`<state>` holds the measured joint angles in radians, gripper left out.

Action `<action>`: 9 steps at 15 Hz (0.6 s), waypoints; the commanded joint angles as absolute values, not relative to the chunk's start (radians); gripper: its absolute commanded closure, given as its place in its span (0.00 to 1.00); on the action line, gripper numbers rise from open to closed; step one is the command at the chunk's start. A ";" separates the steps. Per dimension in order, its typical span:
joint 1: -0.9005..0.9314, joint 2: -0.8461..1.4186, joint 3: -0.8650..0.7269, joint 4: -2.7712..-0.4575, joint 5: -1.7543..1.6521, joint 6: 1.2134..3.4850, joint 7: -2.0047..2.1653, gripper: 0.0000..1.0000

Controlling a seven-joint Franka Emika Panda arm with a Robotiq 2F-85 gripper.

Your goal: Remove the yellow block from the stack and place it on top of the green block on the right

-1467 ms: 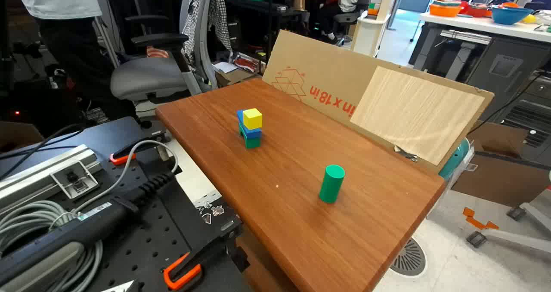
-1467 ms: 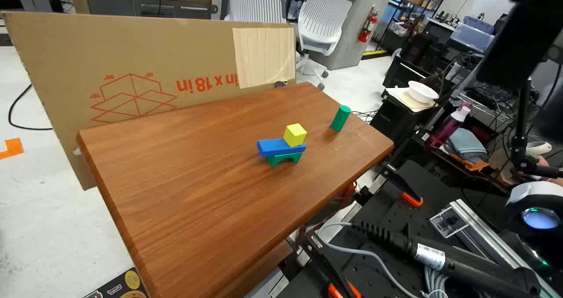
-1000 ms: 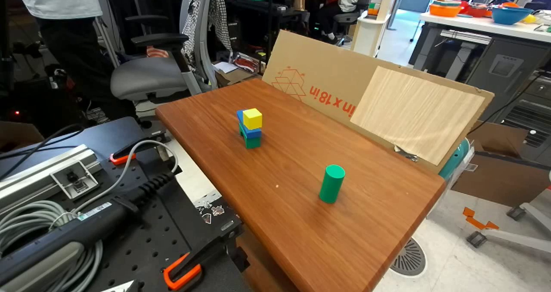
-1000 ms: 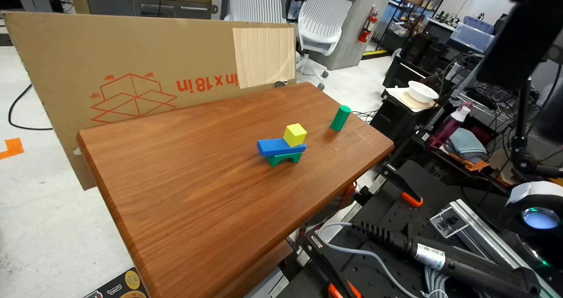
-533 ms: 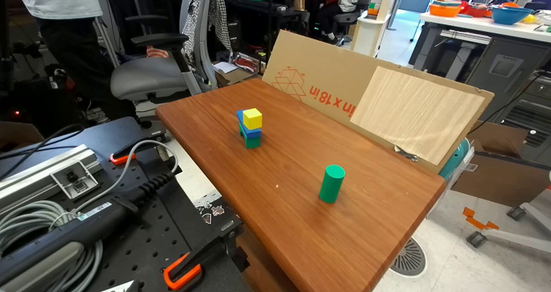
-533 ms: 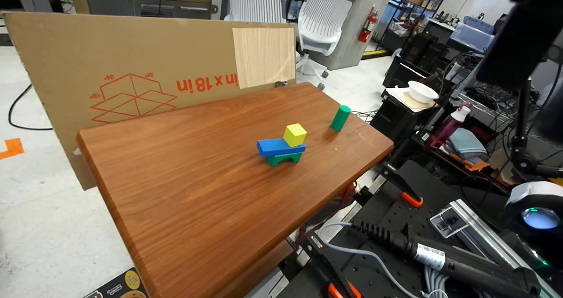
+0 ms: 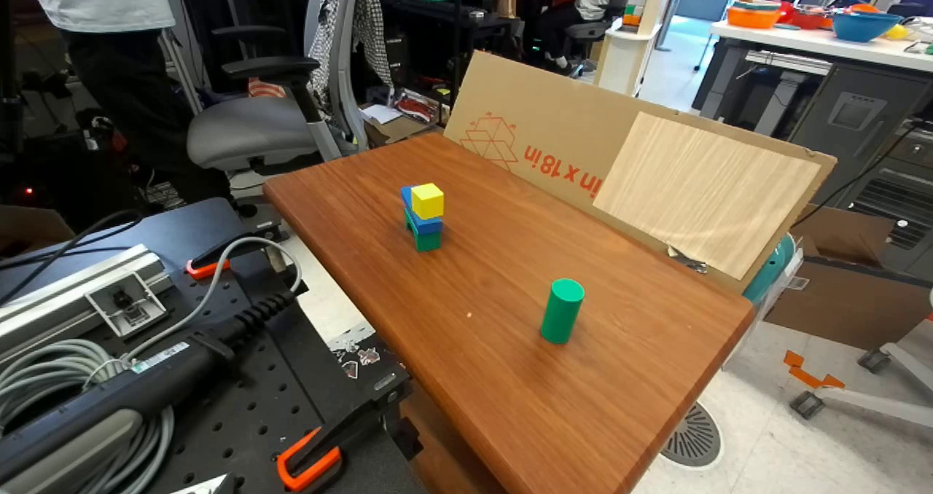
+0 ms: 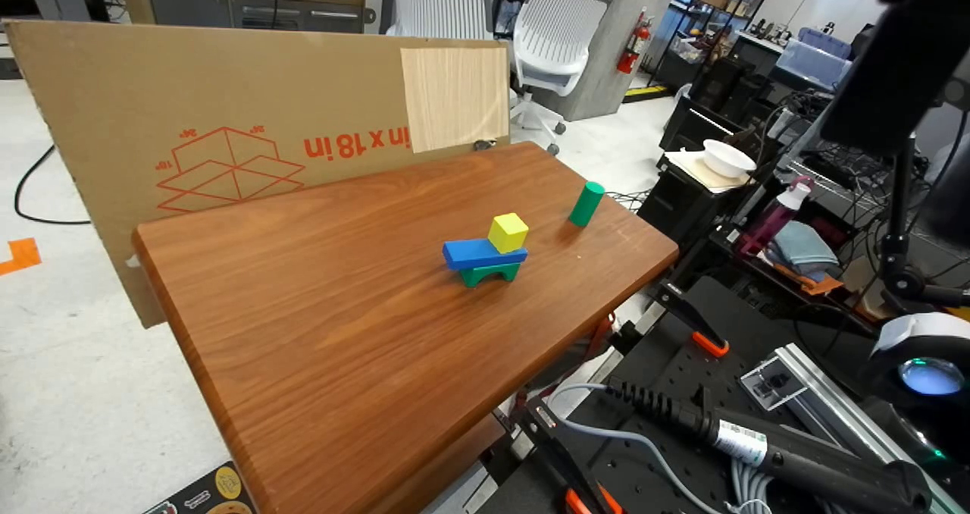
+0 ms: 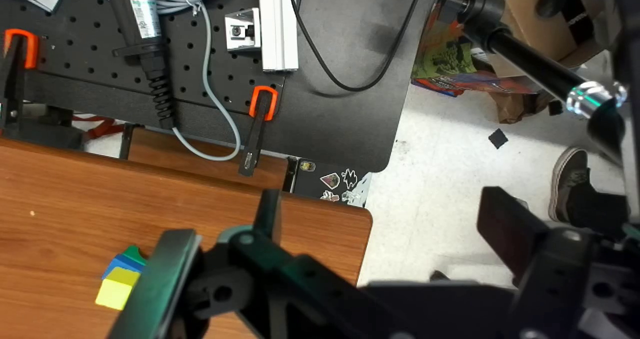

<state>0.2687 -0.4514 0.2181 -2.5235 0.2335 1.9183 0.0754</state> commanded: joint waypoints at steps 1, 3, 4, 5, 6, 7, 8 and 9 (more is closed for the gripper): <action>0.263 -0.447 0.222 -2.522 0.239 1.915 0.083 0.00; 0.258 -0.439 0.228 -2.535 0.226 1.944 0.085 0.00; 0.252 -0.434 0.233 -2.549 0.210 1.976 0.092 0.00; 0.245 -0.428 0.237 -2.562 0.193 2.014 0.097 0.00; 0.236 -0.414 0.240 -2.579 0.175 2.068 0.108 0.00; 0.228 -0.398 0.243 -2.592 0.155 2.114 0.120 0.00; 0.220 -0.377 0.243 -2.603 0.133 2.158 0.131 0.00; 0.208 -0.356 0.245 -2.621 0.104 2.226 0.148 0.00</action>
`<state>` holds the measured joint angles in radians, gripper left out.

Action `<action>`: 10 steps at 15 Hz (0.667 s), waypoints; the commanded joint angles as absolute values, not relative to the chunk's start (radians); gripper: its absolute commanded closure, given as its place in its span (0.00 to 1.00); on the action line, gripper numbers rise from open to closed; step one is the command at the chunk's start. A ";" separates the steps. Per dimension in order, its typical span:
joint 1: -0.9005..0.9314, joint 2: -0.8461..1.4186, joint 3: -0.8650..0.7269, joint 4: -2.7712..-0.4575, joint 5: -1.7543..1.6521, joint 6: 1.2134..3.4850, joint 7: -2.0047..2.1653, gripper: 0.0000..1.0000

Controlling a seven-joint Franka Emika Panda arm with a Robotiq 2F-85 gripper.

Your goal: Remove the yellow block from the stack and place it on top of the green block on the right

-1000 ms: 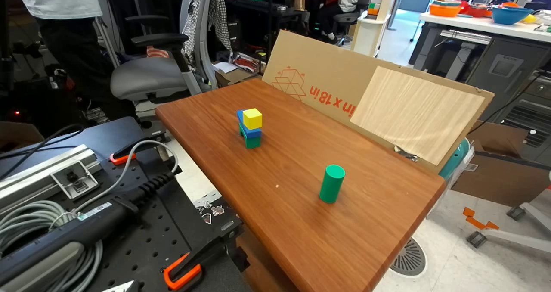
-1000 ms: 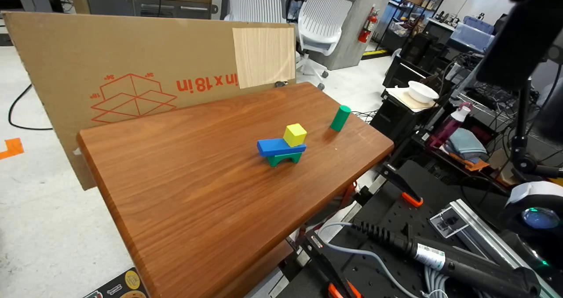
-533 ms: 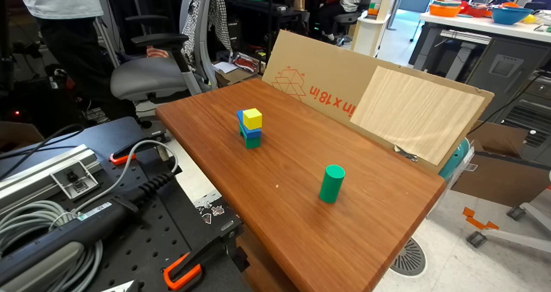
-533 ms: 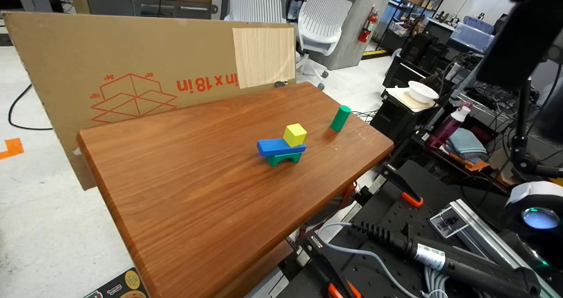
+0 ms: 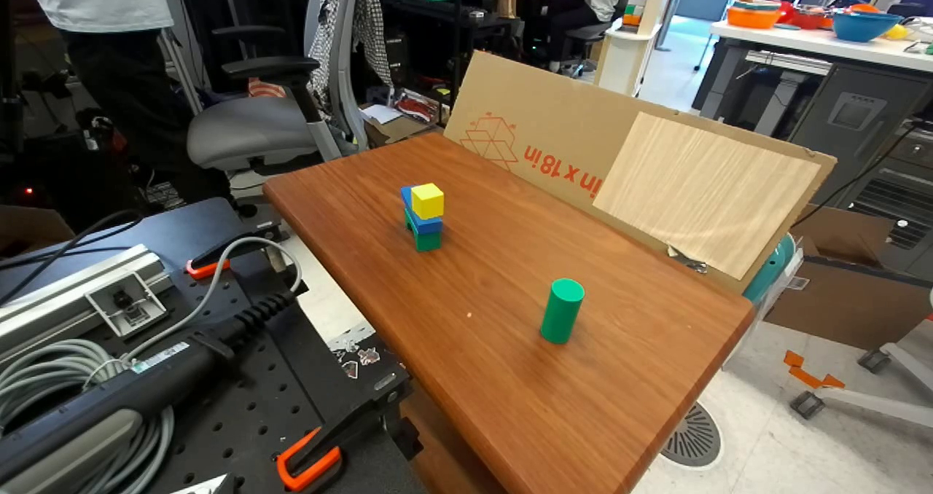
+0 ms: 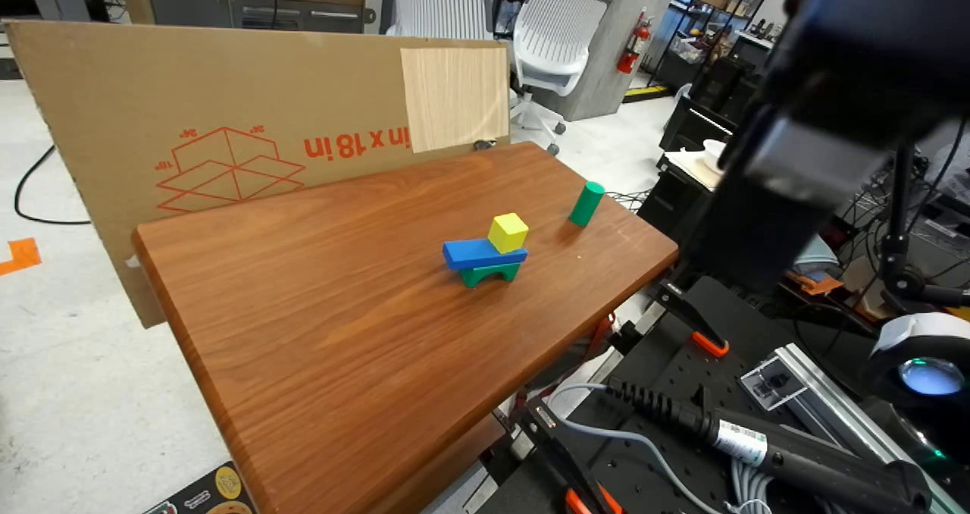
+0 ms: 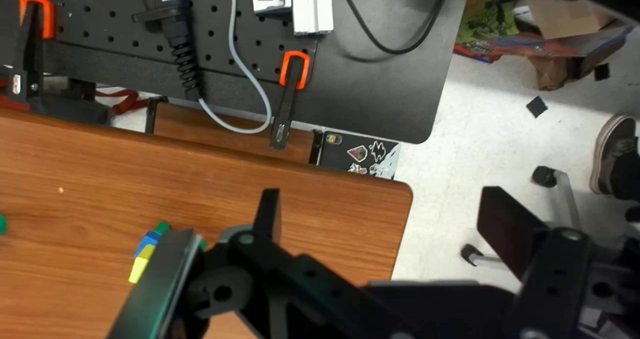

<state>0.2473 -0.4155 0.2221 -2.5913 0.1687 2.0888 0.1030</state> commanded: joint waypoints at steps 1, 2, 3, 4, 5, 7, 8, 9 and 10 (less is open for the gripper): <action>0.192 -0.326 0.248 -2.635 0.070 2.299 0.176 0.00; 0.179 -0.296 0.248 -2.643 0.041 2.360 0.202 0.00; 0.163 -0.257 0.247 -2.648 0.014 2.428 0.234 0.00; 0.146 -0.222 0.248 -2.651 -0.017 2.490 0.268 0.00; 0.130 -0.179 0.247 -2.649 -0.045 2.550 0.304 0.00; 0.098 -0.100 0.241 -2.638 -0.113 2.638 0.376 0.00; 0.087 -0.065 0.236 -2.630 -0.148 2.666 0.408 0.00; 0.078 -0.033 0.227 -2.624 -0.182 2.692 0.439 0.00; 0.074 -0.010 0.220 -2.615 -0.220 2.702 0.478 0.00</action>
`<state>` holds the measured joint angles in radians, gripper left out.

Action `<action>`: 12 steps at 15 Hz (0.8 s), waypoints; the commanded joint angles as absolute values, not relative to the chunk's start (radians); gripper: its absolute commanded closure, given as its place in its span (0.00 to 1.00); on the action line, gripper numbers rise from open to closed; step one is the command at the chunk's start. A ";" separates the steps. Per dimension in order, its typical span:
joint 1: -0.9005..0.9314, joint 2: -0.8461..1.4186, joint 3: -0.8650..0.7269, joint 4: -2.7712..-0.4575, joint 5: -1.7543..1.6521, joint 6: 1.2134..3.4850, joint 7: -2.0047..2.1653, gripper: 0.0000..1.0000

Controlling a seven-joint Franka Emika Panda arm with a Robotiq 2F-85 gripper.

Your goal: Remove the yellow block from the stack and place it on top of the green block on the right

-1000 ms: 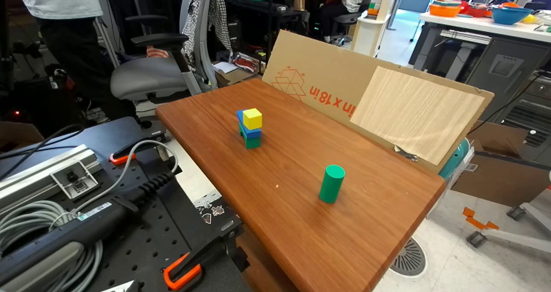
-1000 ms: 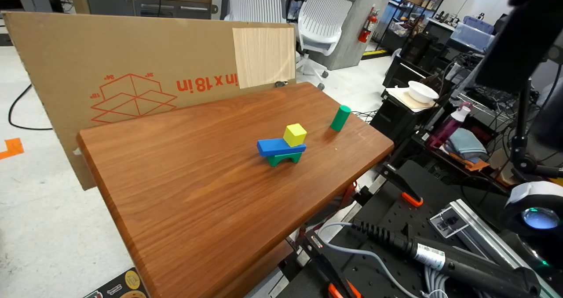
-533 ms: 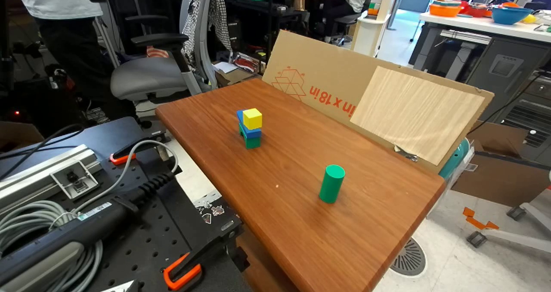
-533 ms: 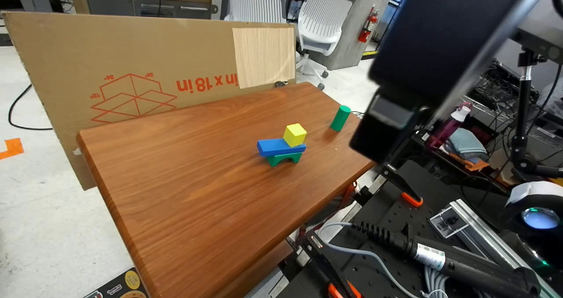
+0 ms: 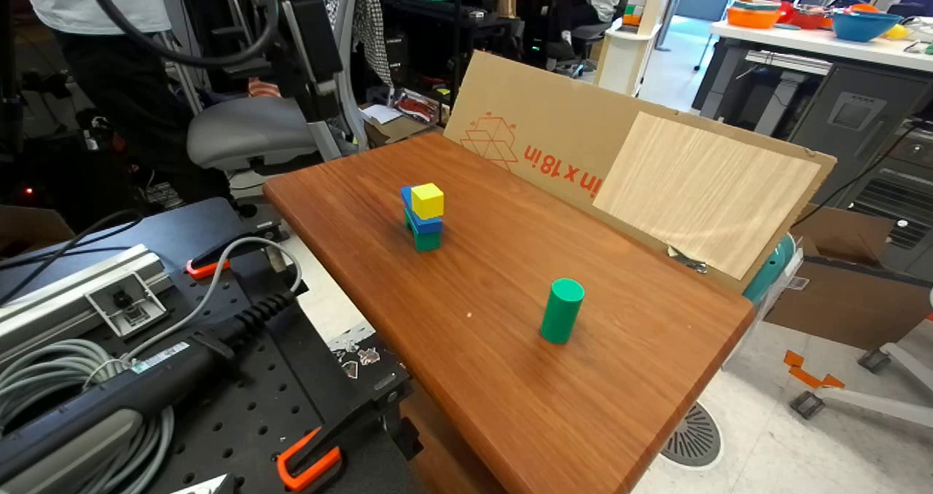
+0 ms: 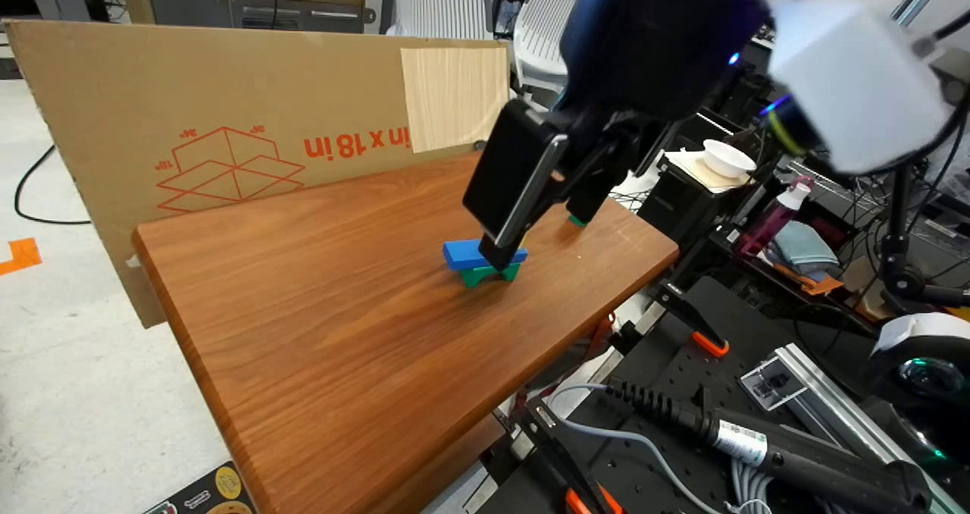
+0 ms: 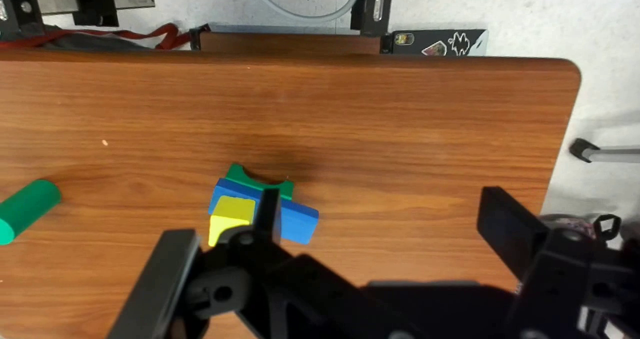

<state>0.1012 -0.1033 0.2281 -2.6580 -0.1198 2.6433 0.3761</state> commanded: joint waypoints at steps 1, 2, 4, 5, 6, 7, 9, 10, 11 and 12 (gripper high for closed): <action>0.074 0.008 0.207 -2.606 -0.250 2.705 0.506 0.00; 0.076 0.023 0.193 -2.596 -0.291 2.703 0.543 0.00; 0.085 0.052 0.161 -2.564 -0.362 2.690 0.607 0.00; 0.088 0.067 0.144 -2.546 -0.394 2.684 0.633 0.00; 0.089 0.083 0.127 -2.526 -0.421 2.680 0.657 0.00; 0.091 0.098 0.111 -2.510 -0.429 2.676 0.668 0.00; 0.095 0.130 0.081 -2.479 -0.428 2.667 0.679 0.00; 0.098 0.148 0.066 -2.466 -0.428 2.667 0.681 0.00; 0.103 0.162 0.052 -2.454 -0.427 2.664 0.683 0.00; 0.108 0.178 0.039 -2.444 -0.423 2.664 0.682 0.00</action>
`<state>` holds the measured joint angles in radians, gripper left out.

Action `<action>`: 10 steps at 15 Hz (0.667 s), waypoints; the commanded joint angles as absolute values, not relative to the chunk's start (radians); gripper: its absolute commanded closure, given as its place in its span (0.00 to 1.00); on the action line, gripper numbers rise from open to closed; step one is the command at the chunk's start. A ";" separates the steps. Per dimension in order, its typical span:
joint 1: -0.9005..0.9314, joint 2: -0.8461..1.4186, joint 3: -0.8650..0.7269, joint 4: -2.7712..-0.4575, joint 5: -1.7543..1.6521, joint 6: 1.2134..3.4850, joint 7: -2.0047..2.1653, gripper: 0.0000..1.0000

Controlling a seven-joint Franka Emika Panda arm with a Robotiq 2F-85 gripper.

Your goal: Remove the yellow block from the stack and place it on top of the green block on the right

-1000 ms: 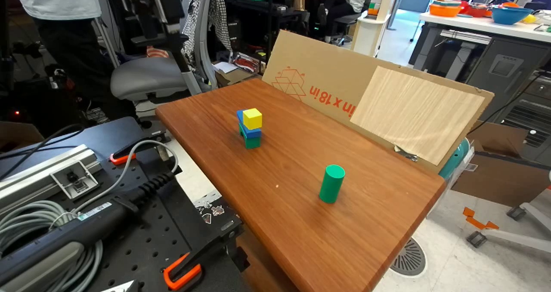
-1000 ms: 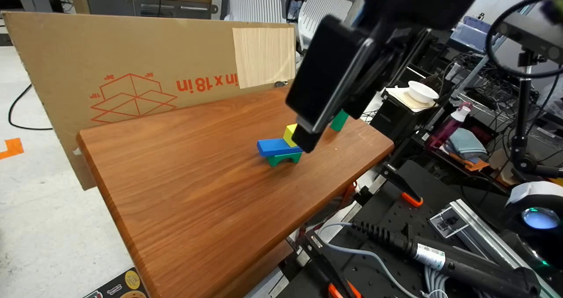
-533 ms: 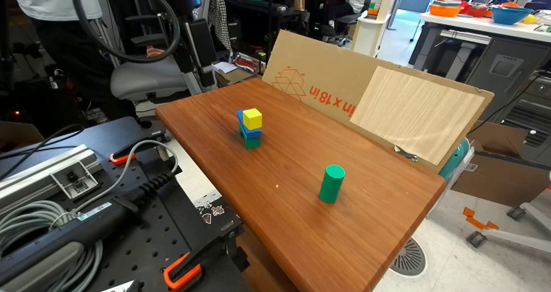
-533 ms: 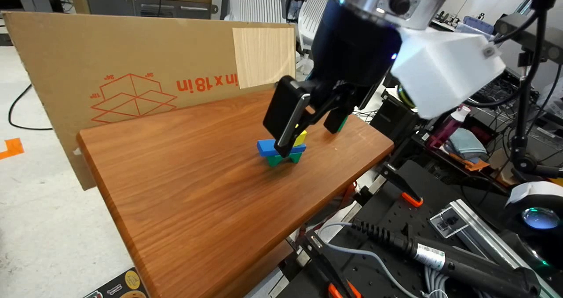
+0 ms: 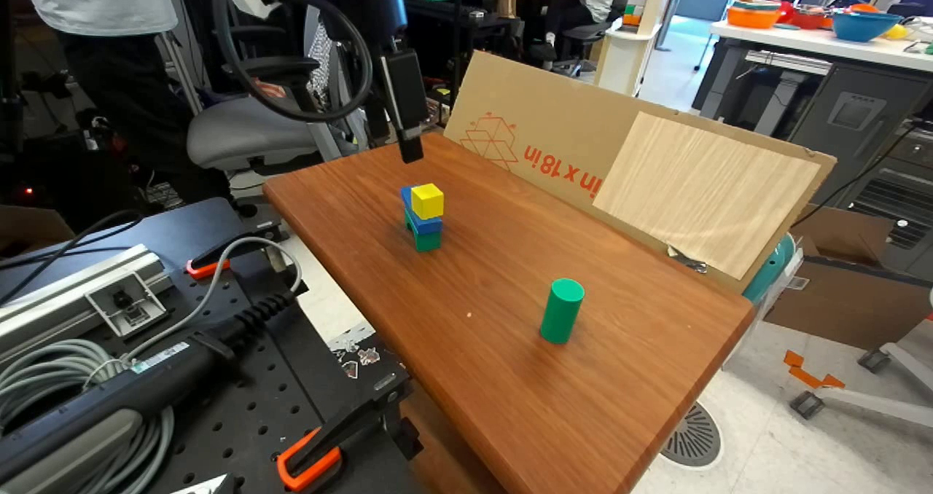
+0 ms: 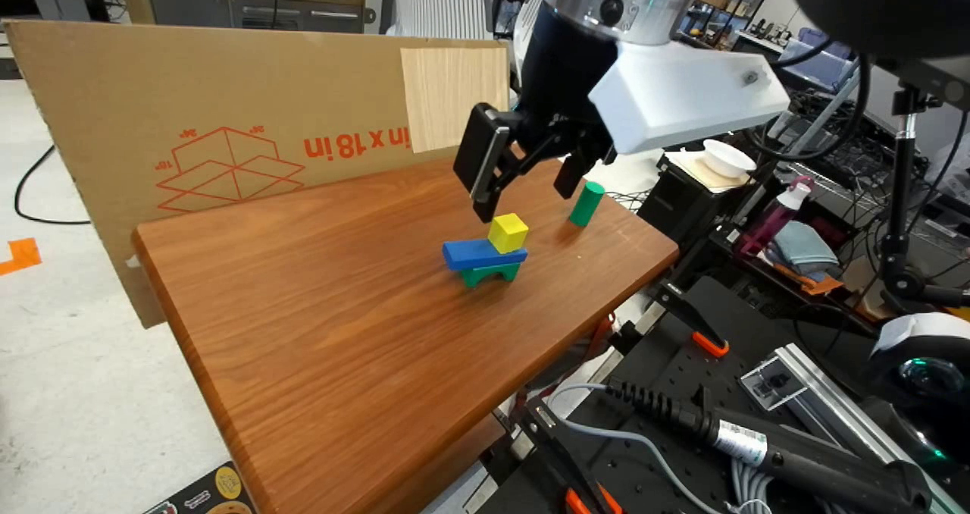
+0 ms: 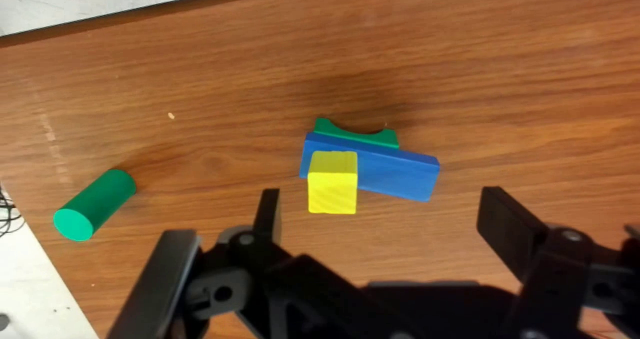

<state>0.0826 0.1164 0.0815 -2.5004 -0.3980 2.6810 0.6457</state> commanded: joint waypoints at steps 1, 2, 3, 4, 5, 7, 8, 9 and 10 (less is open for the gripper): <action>0.113 0.193 0.026 -2.435 -0.420 2.666 0.682 0.00; 0.119 0.206 0.013 -2.425 -0.419 2.661 0.682 0.00; 0.124 0.220 0.002 -2.417 -0.415 2.662 0.680 0.00; 0.129 0.234 -0.008 -2.408 -0.413 2.661 0.678 0.00; 0.134 0.249 -0.016 -2.399 -0.407 2.662 0.673 0.00; 0.140 0.276 -0.023 -2.382 -0.379 2.667 0.647 0.00; 0.141 0.289 -0.023 -2.372 -0.363 2.667 0.635 0.00; 0.142 0.302 -0.021 -2.361 -0.346 2.667 0.623 0.00; 0.142 0.311 -0.017 -2.353 -0.331 2.665 0.611 0.00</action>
<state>0.1162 0.2664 -0.0031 -2.4015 -0.3827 2.6805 0.6484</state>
